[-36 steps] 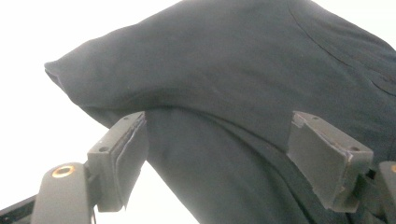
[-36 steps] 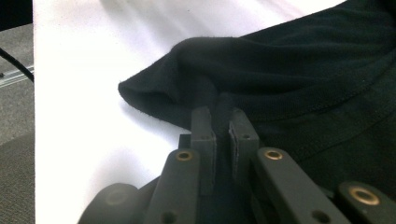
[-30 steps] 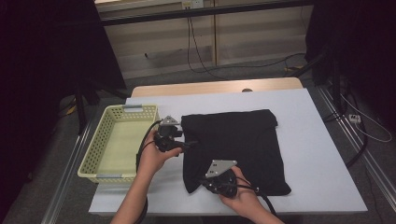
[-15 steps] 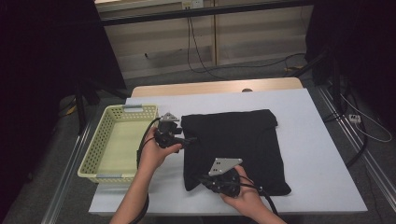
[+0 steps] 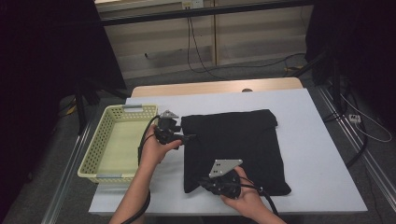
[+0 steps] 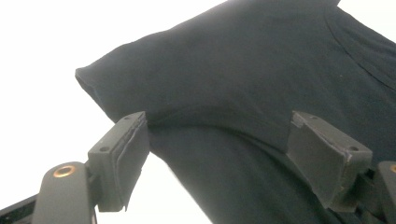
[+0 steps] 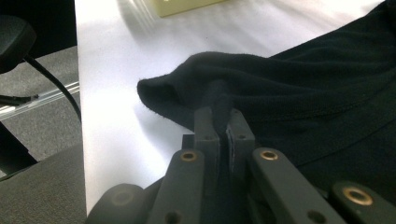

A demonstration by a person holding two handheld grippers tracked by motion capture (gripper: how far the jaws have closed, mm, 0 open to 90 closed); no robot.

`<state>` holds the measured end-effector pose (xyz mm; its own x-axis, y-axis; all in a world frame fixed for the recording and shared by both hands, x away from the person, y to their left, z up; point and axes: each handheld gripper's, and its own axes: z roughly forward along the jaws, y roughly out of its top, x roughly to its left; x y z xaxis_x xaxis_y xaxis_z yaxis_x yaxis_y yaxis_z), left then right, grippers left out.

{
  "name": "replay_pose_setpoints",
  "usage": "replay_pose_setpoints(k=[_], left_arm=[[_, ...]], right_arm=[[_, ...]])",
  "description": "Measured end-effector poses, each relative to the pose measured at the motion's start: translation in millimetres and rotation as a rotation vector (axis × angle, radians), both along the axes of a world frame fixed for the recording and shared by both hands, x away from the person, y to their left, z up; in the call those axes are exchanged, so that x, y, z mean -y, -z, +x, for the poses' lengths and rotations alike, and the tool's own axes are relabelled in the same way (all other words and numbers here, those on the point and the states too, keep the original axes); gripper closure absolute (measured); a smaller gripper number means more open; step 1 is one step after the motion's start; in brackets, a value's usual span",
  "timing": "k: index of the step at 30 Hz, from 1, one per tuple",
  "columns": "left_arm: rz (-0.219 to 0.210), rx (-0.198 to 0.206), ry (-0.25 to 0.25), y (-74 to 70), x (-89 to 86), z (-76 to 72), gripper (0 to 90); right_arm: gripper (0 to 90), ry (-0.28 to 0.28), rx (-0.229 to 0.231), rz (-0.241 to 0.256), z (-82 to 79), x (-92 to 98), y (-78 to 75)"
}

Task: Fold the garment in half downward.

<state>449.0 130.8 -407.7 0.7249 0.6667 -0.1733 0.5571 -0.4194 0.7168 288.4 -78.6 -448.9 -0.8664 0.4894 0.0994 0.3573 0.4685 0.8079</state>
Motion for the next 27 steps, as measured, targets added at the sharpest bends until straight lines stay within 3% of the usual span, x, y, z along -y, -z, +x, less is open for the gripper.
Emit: replay_pose_setpoints(k=[18,22,27], left_arm=[[-0.007,-0.019,-0.017,6.5,6.0,9.4,21.9],[-0.017,-0.023,-0.045,7.1,2.5,17.3,22.2],[-0.022,-0.020,-0.095,10.4,-0.7,27.0,25.4]], right_arm=[[86.6,-0.031,-0.028,-0.004,-0.7,-1.3,5.1],[86.6,-0.035,-0.033,0.013,-1.0,0.4,3.1],[86.6,-0.055,-0.033,-0.001,-4.3,0.0,3.5]])
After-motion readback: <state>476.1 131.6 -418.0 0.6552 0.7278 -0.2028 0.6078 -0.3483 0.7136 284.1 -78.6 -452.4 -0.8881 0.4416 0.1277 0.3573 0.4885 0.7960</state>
